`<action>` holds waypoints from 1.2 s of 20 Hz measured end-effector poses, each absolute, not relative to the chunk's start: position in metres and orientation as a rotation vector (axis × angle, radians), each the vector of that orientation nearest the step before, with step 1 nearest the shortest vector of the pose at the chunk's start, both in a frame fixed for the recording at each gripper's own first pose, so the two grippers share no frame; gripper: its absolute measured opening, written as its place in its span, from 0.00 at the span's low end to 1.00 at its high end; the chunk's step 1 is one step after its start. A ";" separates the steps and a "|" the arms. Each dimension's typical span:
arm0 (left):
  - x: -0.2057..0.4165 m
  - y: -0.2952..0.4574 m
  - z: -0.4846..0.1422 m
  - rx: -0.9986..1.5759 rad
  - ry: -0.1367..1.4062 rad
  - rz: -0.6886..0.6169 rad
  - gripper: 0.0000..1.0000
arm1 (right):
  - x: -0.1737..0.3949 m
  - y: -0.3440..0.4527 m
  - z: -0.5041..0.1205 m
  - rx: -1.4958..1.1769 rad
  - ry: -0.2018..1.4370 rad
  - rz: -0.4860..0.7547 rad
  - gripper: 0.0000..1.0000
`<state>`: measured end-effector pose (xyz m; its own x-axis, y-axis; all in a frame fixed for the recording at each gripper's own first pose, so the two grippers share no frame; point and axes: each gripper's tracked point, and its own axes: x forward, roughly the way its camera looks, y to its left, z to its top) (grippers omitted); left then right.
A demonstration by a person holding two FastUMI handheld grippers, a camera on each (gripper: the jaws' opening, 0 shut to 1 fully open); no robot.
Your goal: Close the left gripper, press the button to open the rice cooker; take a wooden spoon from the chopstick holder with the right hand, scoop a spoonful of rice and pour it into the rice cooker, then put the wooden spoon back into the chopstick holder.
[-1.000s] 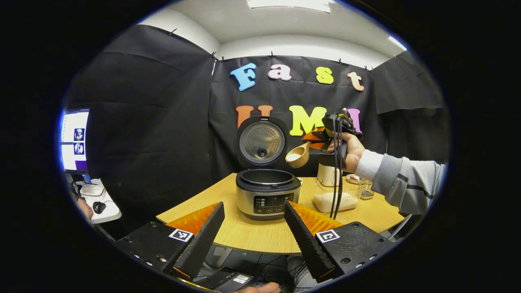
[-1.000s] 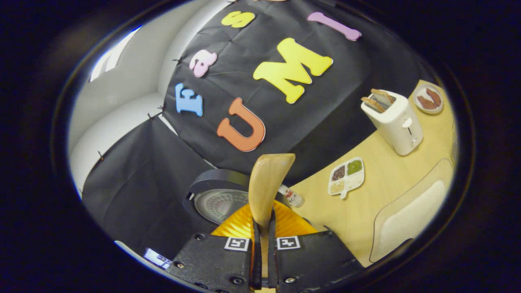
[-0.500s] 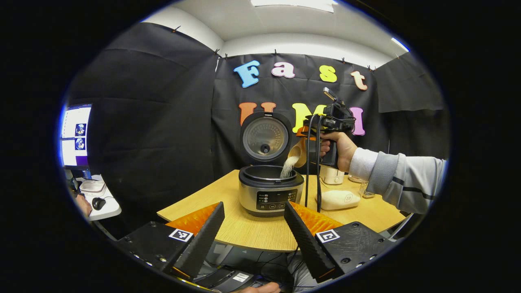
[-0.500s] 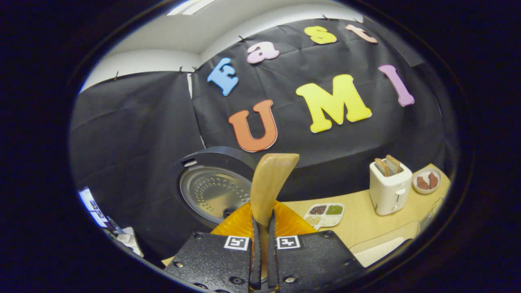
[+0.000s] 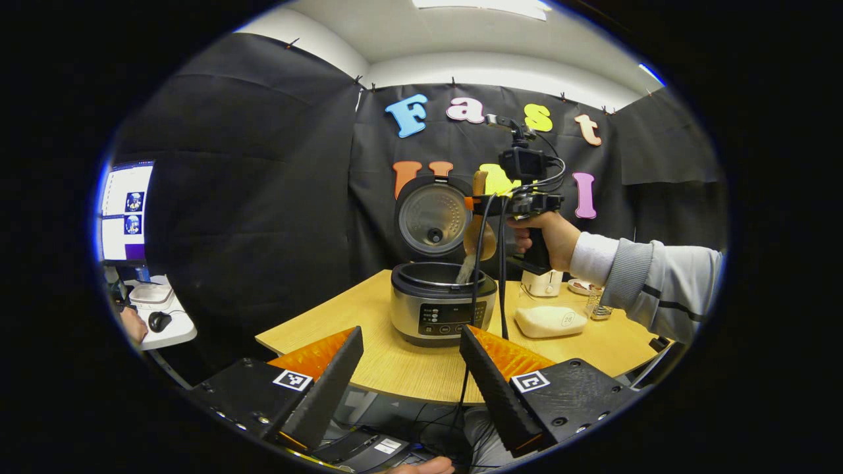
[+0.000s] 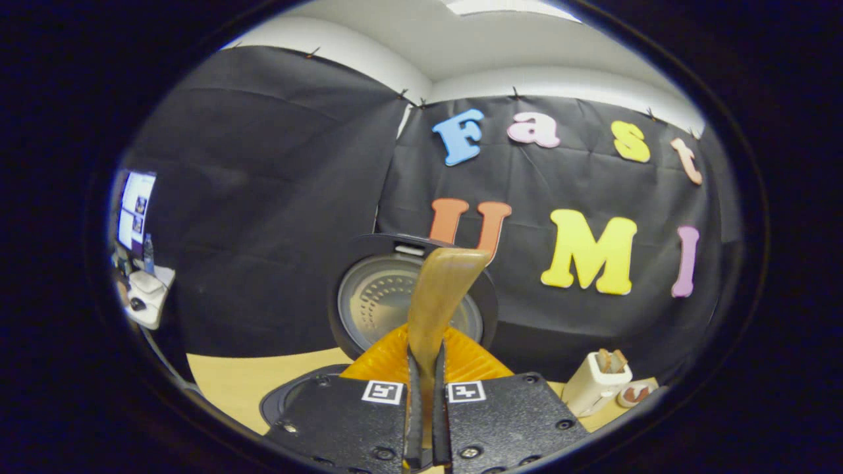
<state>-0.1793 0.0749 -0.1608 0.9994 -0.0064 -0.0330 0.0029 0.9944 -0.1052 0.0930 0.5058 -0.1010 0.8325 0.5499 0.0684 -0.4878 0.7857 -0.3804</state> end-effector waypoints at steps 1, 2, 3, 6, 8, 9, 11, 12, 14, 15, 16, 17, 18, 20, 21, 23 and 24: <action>-0.180 0.073 -0.160 -0.104 0.034 -0.005 0.95 | 0.088 0.506 -0.099 -0.402 -0.208 0.544 0.11; -0.181 0.073 -0.158 -0.102 0.027 -0.004 0.95 | 0.087 0.508 -0.105 -0.418 -0.216 0.539 0.09; -0.180 0.073 -0.156 -0.102 0.021 -0.006 0.94 | 0.087 0.507 -0.109 -0.407 -0.211 0.537 0.11; -0.176 0.071 -0.152 -0.110 0.020 -0.011 0.94 | 0.093 0.492 -0.101 -0.341 -0.190 0.511 0.11; -0.174 0.069 -0.153 -0.107 0.023 -0.016 0.94 | 0.098 0.476 -0.095 -0.307 -0.172 0.492 0.11; -0.173 0.068 -0.152 -0.104 0.022 -0.023 0.95 | 0.101 0.467 -0.091 -0.295 -0.163 0.480 0.11; -0.175 0.062 -0.147 -0.096 0.018 -0.026 0.95 | 0.106 0.443 -0.080 -0.283 -0.163 0.445 0.11; -0.176 0.058 -0.144 -0.093 0.013 -0.025 0.95 | 0.110 0.429 -0.076 -0.274 -0.162 0.425 0.11; -0.176 0.048 -0.138 -0.098 0.002 -0.033 0.95 | 0.116 0.403 -0.071 -0.263 -0.158 0.401 0.11; -0.175 0.042 -0.136 -0.104 -0.001 -0.042 0.94 | 0.118 0.388 -0.065 -0.260 -0.158 0.381 0.11; -0.173 0.038 -0.135 -0.109 0.002 -0.053 0.94 | 0.118 0.373 -0.061 -0.260 -0.157 0.364 0.11; -0.172 0.032 -0.133 -0.109 0.007 -0.066 0.94 | 0.118 0.357 -0.055 -0.258 -0.158 0.353 0.11; -0.172 0.028 -0.130 -0.104 0.007 -0.073 0.94 | 0.119 0.343 -0.050 -0.262 -0.161 0.347 0.11; -0.174 0.025 -0.127 -0.090 -0.005 -0.054 0.94 | 0.120 0.307 -0.034 -0.256 -0.172 0.312 0.11; -0.175 0.023 -0.125 -0.086 -0.014 -0.047 0.94 | 0.121 0.290 -0.027 -0.251 -0.175 0.295 0.11; -0.173 0.012 -0.123 -0.092 -0.023 -0.055 0.94 | 0.123 0.257 -0.015 -0.246 -0.183 0.261 0.11; -0.170 0.006 -0.122 -0.101 -0.024 -0.067 0.94 | 0.120 0.238 -0.011 -0.242 -0.185 0.244 0.11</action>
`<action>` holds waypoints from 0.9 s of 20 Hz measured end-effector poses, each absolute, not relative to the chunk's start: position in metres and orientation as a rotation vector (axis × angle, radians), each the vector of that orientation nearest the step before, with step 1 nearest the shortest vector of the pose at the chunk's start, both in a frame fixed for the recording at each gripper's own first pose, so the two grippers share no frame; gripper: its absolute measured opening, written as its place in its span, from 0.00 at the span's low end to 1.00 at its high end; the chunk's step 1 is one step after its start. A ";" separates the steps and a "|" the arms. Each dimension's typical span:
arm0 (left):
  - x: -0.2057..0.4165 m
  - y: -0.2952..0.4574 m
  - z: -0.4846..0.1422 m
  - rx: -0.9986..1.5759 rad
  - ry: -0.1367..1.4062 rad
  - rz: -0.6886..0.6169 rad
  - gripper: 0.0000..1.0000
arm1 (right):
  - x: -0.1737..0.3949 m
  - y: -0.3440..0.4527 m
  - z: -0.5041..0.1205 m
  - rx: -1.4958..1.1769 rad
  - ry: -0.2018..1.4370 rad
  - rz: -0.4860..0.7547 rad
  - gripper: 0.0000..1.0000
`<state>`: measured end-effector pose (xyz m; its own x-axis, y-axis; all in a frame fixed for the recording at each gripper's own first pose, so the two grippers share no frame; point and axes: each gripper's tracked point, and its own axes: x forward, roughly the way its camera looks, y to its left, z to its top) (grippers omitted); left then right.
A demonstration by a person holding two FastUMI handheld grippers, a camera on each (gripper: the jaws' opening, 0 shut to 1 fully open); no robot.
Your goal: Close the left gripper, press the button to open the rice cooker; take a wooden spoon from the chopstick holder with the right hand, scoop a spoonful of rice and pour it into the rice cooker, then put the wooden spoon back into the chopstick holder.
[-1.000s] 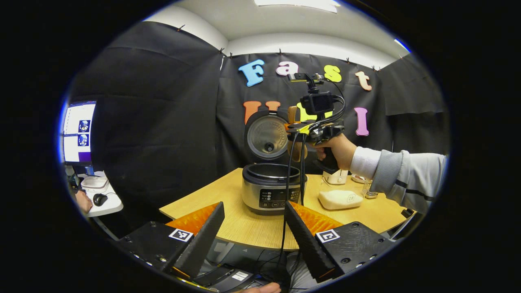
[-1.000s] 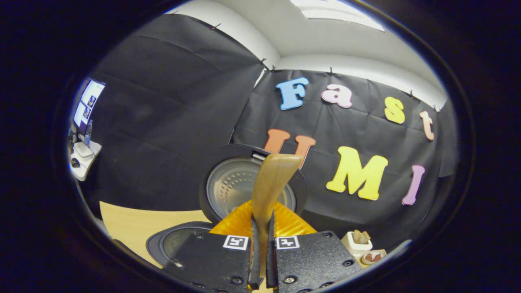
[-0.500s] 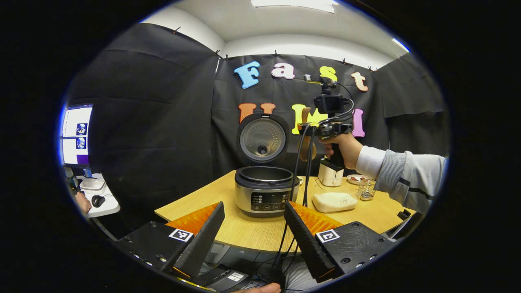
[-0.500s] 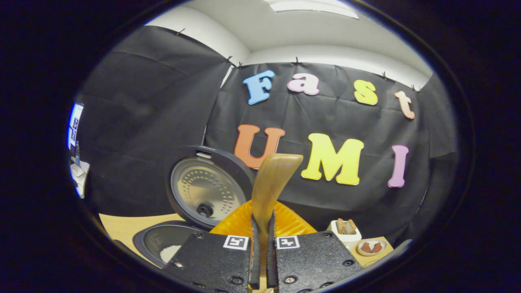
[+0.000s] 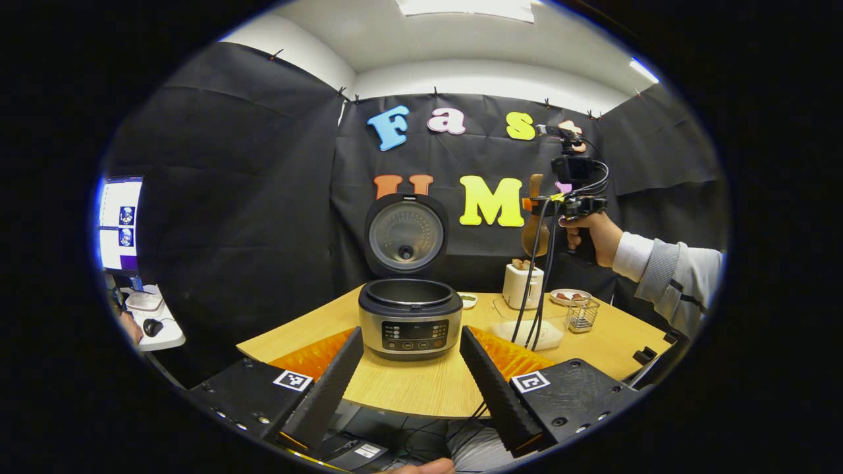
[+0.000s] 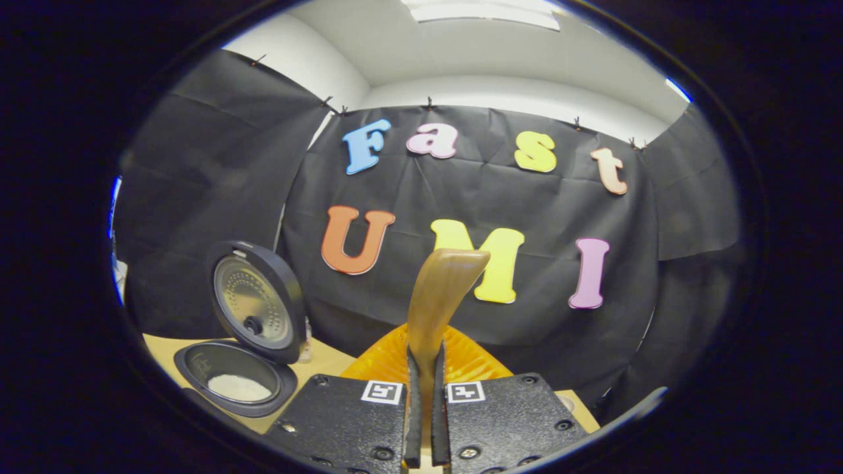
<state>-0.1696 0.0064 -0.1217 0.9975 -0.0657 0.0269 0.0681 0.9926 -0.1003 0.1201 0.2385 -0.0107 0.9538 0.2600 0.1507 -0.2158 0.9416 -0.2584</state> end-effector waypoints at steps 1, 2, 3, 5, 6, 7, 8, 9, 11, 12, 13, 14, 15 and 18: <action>-0.166 -0.001 -0.120 -0.113 -0.021 -0.082 0.94 | 0.121 0.224 -0.009 -0.246 -0.182 0.235 0.10; -0.164 -0.008 -0.117 -0.130 -0.022 -0.092 0.89 | 0.118 0.207 -0.008 -0.245 -0.178 0.223 0.11; -0.162 -0.013 -0.113 -0.144 -0.028 -0.098 0.94 | 0.117 0.191 -0.007 -0.243 -0.172 0.209 0.11; -0.159 -0.027 -0.104 -0.169 -0.046 -0.123 0.94 | 0.116 0.159 -0.005 -0.228 -0.168 0.179 0.13; -0.156 -0.031 -0.103 -0.178 -0.045 -0.137 0.94 | 0.118 0.145 -0.005 -0.218 -0.165 0.164 0.13; -0.153 -0.035 -0.104 -0.181 -0.040 -0.144 0.94 | 0.121 0.130 -0.005 -0.207 -0.166 0.142 0.13; -0.150 -0.037 -0.105 -0.181 -0.034 -0.144 0.94 | 0.125 0.115 -0.006 -0.196 -0.164 0.119 0.13; -0.148 -0.041 -0.107 -0.178 -0.020 -0.150 0.94 | 0.129 0.105 -0.008 -0.188 -0.159 0.101 0.13; -0.145 -0.058 -0.107 -0.181 -0.005 -0.154 0.95 | 0.134 0.087 -0.015 -0.167 -0.150 0.078 0.14; -0.144 -0.063 -0.106 -0.179 -0.001 -0.159 0.95 | 0.139 0.077 -0.021 -0.151 -0.140 0.067 0.14; -0.143 -0.069 -0.106 -0.174 0.001 -0.166 0.95 | 0.141 0.069 -0.028 -0.136 -0.127 0.059 0.14; -0.142 -0.073 -0.105 -0.163 0.002 -0.174 0.95 | 0.145 0.063 -0.035 -0.122 -0.118 0.053 0.14; -0.140 -0.077 -0.105 -0.148 0.000 -0.179 0.95 | 0.149 0.059 -0.040 -0.112 -0.113 0.055 0.14; -0.139 -0.082 -0.106 -0.100 -0.003 -0.174 0.95 | 0.166 0.043 -0.063 -0.093 -0.079 0.031 0.14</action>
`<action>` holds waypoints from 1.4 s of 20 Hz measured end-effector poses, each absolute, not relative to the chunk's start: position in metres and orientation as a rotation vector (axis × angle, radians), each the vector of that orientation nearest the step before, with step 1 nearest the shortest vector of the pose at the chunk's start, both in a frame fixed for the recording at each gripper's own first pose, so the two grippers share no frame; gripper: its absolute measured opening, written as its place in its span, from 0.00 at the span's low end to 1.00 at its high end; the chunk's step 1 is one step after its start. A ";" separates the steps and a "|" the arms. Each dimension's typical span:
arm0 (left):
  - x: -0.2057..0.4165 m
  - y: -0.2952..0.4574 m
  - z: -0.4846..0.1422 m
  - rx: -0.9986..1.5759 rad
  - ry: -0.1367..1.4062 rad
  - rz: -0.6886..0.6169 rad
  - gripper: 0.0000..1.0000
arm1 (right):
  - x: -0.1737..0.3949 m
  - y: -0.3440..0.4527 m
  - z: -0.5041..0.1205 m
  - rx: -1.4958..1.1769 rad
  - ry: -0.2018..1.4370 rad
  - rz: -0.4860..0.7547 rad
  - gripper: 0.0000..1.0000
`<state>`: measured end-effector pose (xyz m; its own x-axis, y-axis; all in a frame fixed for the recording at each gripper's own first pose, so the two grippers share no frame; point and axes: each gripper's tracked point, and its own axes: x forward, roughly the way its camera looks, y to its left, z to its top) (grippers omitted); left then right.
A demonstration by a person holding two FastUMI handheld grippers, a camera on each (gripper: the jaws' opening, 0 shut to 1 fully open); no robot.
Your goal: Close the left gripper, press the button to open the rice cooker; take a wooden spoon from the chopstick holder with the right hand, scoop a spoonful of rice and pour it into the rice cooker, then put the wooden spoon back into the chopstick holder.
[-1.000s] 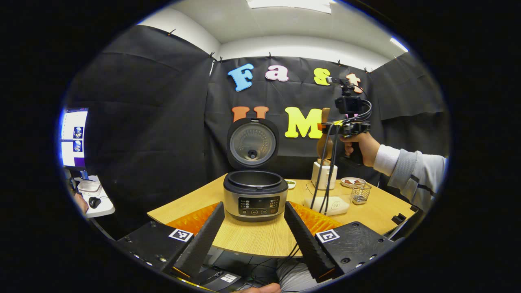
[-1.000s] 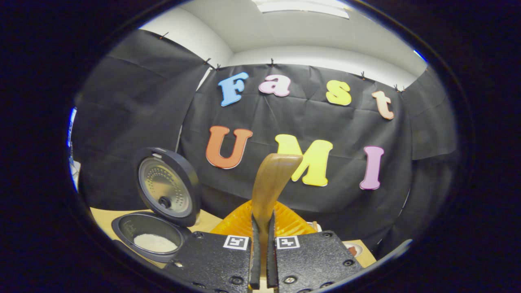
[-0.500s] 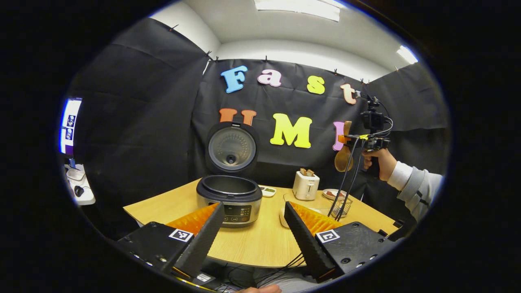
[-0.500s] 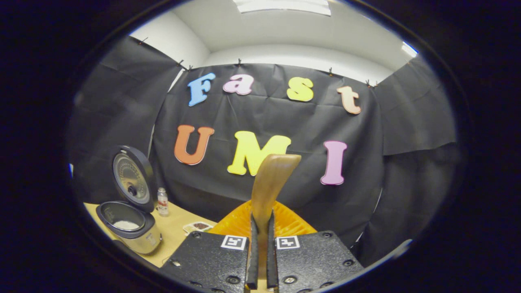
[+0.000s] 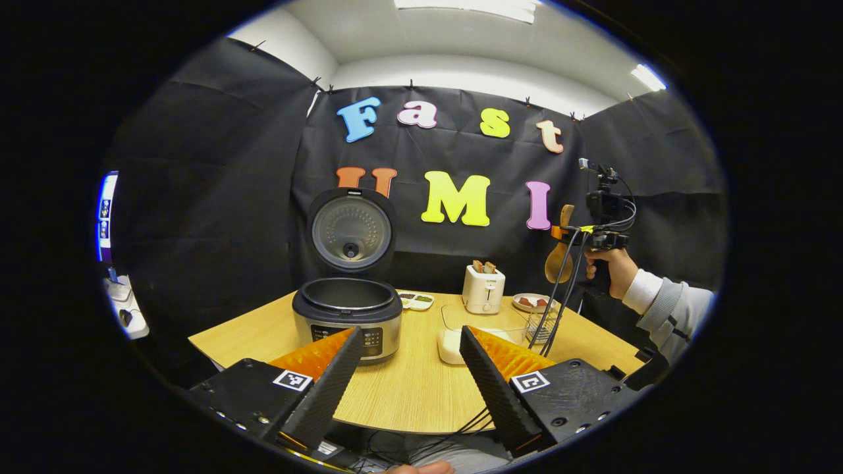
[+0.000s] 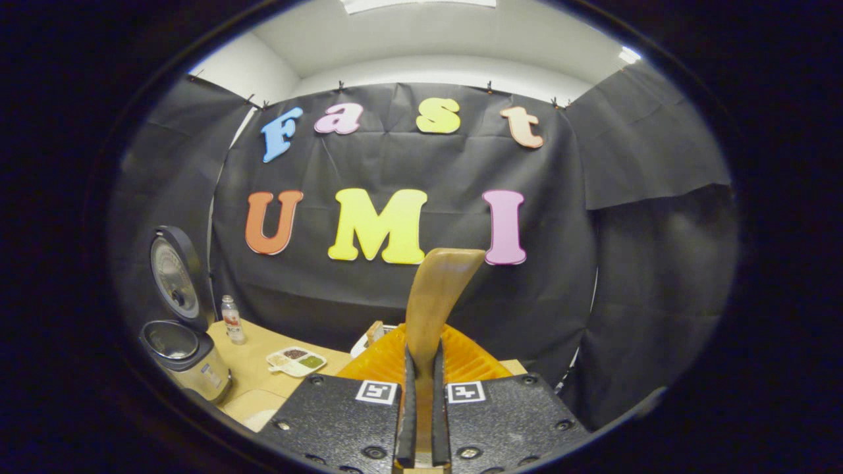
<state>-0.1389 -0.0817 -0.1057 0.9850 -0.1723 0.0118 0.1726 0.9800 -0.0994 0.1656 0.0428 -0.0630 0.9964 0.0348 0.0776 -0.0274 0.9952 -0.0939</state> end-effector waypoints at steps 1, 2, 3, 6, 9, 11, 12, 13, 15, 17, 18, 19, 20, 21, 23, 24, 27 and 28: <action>-0.137 -0.084 -0.105 -0.090 -0.007 -0.172 0.95 | 0.169 0.038 -0.070 -0.083 -0.074 0.024 0.14; -0.134 -0.085 -0.106 -0.085 -0.012 -0.170 0.95 | 0.173 0.033 -0.079 -0.076 -0.069 0.015 0.14; -0.131 -0.087 -0.107 -0.087 -0.013 -0.173 0.95 | 0.177 0.027 -0.086 -0.069 -0.065 0.002 0.14; -0.125 -0.103 -0.116 -0.134 0.029 -0.230 0.94 | 0.184 0.008 -0.113 -0.033 -0.050 -0.044 0.14; -0.112 -0.100 -0.116 -0.146 0.034 -0.212 0.95 | 0.195 -0.002 -0.139 0.006 -0.018 -0.055 0.15; -0.104 -0.104 -0.113 -0.152 0.021 -0.201 0.94 | 0.198 0.002 -0.158 0.054 0.018 -0.018 0.16; -0.099 -0.110 -0.112 -0.155 0.019 -0.209 0.94 | 0.203 0.000 -0.169 0.080 0.046 -0.021 0.17; -0.094 -0.114 -0.112 -0.156 0.020 -0.214 0.94 | 0.205 0.000 -0.177 0.100 0.063 -0.015 0.17; -0.086 -0.118 -0.113 -0.159 0.023 -0.216 0.95 | 0.206 -0.004 -0.188 0.127 0.091 -0.022 0.18; -0.080 -0.119 -0.116 -0.163 0.038 -0.210 0.95 | 0.202 0.001 -0.191 0.158 0.105 0.011 0.24; -0.077 -0.121 -0.115 -0.167 0.042 -0.209 0.94 | 0.199 0.005 -0.182 0.193 0.097 0.040 0.36; -0.075 -0.122 -0.114 -0.169 0.045 -0.211 0.94 | 0.194 0.011 -0.174 0.219 0.085 0.059 0.50; -0.073 -0.122 -0.113 -0.172 0.043 -0.212 0.94 | 0.192 0.008 -0.170 0.221 0.063 0.050 0.77; -0.071 -0.122 -0.111 -0.170 0.041 -0.209 0.94 | 0.185 0.007 -0.157 0.200 0.039 0.027 0.84; -0.066 -0.119 -0.108 -0.157 0.038 -0.201 0.95 | 0.172 0.006 -0.147 0.136 0.015 0.004 0.87; -0.061 -0.118 -0.107 -0.152 0.036 -0.199 0.95 | 0.163 0.011 -0.141 0.110 0.001 0.004 0.88; -0.045 -0.106 -0.108 -0.159 0.050 -0.178 0.94 | 0.129 0.025 -0.115 0.088 -0.068 0.035 0.94; -0.041 -0.102 -0.109 -0.160 0.055 -0.168 0.95 | 0.118 0.023 -0.112 0.074 -0.077 0.023 0.94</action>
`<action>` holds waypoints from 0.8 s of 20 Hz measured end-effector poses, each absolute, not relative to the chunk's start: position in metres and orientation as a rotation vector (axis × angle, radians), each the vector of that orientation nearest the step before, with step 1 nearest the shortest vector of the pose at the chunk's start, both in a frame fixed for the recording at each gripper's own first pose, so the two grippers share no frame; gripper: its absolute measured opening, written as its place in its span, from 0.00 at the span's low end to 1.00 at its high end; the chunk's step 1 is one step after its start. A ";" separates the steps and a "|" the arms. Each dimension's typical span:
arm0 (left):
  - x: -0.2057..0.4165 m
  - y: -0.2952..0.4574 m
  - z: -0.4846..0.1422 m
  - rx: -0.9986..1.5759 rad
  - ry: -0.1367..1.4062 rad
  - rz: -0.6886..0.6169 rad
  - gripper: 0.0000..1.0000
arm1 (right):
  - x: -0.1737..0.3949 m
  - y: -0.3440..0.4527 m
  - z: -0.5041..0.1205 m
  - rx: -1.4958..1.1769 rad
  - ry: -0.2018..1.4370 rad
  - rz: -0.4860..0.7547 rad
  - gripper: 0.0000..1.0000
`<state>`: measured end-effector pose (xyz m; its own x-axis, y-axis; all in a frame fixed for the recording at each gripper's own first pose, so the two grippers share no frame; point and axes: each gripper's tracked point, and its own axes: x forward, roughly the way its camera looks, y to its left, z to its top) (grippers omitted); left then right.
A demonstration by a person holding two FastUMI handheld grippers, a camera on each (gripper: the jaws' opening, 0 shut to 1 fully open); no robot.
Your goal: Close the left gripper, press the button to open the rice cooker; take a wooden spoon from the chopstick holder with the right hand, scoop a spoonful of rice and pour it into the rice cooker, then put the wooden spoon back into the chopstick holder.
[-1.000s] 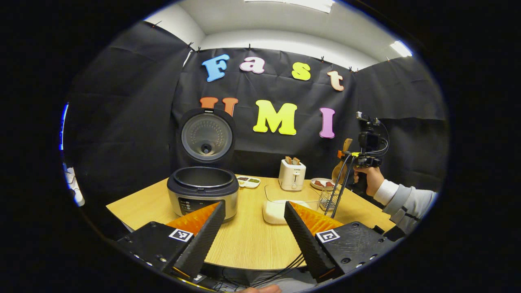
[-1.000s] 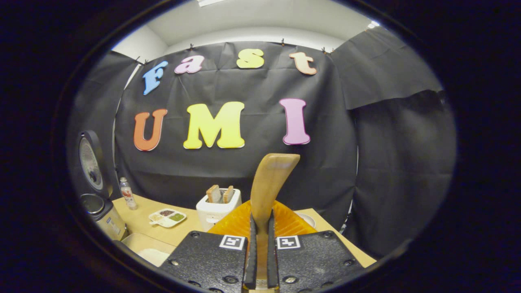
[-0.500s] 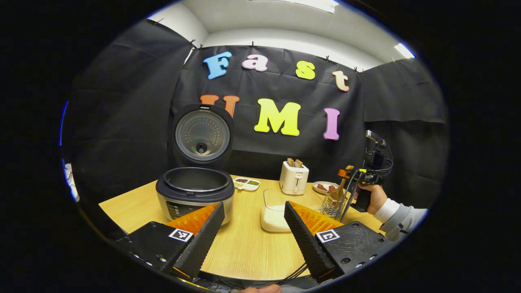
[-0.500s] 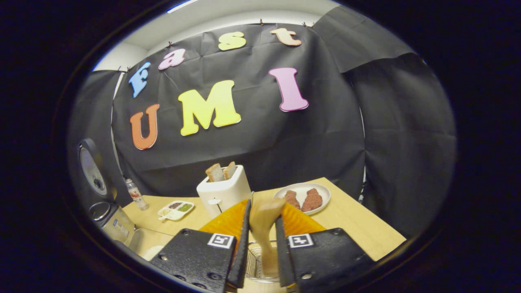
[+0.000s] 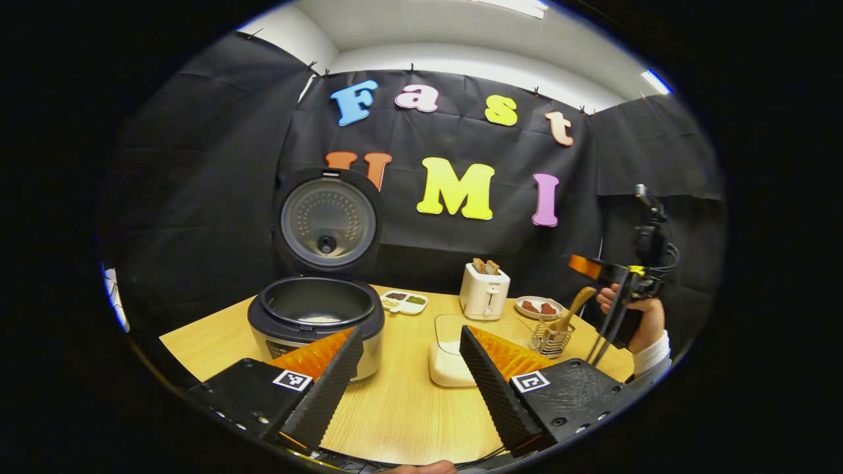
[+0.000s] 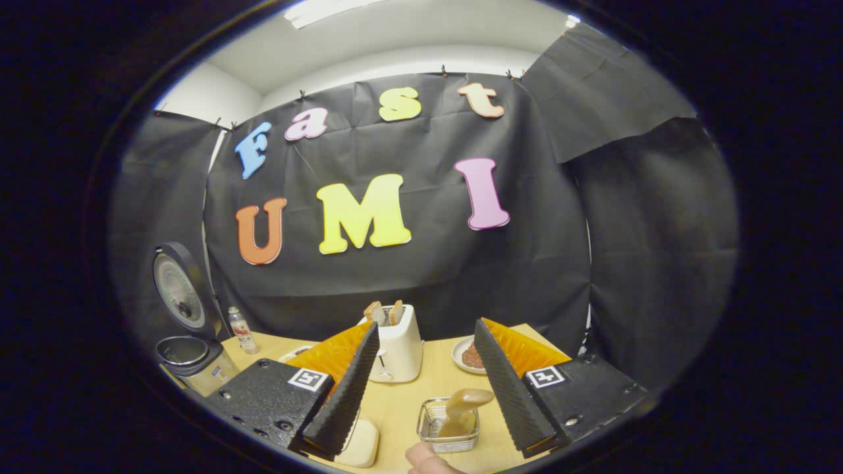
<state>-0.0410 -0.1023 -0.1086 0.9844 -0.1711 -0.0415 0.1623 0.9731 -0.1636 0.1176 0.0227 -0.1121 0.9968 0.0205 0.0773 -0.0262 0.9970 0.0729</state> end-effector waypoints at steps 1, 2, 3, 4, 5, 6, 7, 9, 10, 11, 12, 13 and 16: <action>-0.038 -0.098 -0.107 -0.163 0.055 -0.162 0.95 | 0.106 0.020 -0.112 0.056 -0.073 0.002 0.94; -0.034 -0.093 -0.104 -0.169 0.057 -0.155 0.94 | 0.093 0.020 -0.108 0.033 -0.079 -0.013 0.94; -0.030 -0.089 -0.101 -0.176 0.057 -0.155 0.95 | 0.080 0.021 -0.106 0.013 -0.081 -0.028 0.94; -0.027 -0.086 -0.096 -0.178 0.052 -0.157 0.94 | 0.067 0.023 -0.102 -0.001 -0.084 -0.035 0.94; -0.023 -0.081 -0.090 -0.179 0.049 -0.153 0.94 | 0.054 0.026 -0.098 -0.009 -0.097 -0.036 0.94; -0.021 -0.075 -0.083 -0.178 0.045 -0.151 0.95 | 0.044 0.030 -0.091 -0.016 -0.114 -0.035 0.94; -0.017 -0.072 -0.074 -0.169 0.029 -0.164 0.95 | 0.034 0.031 -0.086 -0.031 -0.128 -0.044 0.94; -0.010 -0.056 -0.064 -0.129 0.024 -0.153 0.94 | 0.016 0.032 -0.083 -0.054 -0.144 -0.066 0.94; -0.007 -0.045 -0.054 -0.105 0.009 -0.135 0.94 | 0.007 0.041 -0.081 -0.067 -0.148 -0.032 0.94; -0.004 -0.037 -0.042 -0.083 -0.017 -0.123 0.94 | -0.002 0.049 -0.083 -0.077 -0.147 0.008 0.89; -0.001 -0.030 -0.026 -0.064 -0.043 -0.112 0.94 | -0.010 0.055 -0.084 -0.081 -0.147 0.029 0.99; 0.003 -0.021 -0.010 -0.054 -0.074 -0.100 0.94 | -0.018 0.060 -0.083 -0.079 -0.159 0.049 0.98; 0.016 -0.001 0.039 -0.039 -0.175 -0.088 0.94 | -0.023 0.053 -0.088 -0.083 -0.170 0.059 0.96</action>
